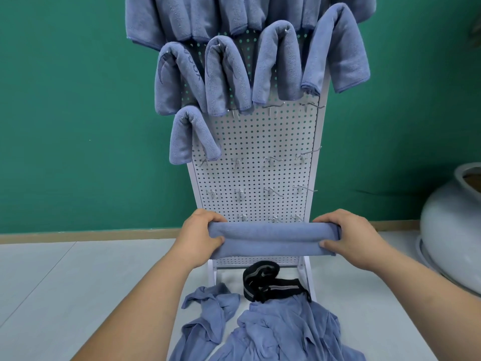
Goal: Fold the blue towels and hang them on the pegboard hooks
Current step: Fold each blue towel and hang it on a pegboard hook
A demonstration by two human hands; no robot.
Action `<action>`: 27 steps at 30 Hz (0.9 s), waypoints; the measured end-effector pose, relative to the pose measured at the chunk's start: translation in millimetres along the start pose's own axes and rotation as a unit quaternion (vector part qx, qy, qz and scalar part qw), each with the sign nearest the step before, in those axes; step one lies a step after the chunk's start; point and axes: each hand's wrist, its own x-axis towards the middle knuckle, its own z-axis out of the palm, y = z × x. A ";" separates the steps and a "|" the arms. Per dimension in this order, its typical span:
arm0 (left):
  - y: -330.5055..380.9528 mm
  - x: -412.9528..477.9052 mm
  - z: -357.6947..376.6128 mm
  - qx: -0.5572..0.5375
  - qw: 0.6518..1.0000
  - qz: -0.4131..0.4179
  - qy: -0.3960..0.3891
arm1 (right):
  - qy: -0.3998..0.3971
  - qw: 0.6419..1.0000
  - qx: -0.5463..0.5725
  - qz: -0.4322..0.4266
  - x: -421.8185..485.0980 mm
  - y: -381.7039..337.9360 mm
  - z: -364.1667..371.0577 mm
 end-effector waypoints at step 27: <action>20.1 -0.1 20.6 -0.070 0.984 -0.125 0.109 | 0.062 0.950 0.252 0.172 6.5 -7.7 19.5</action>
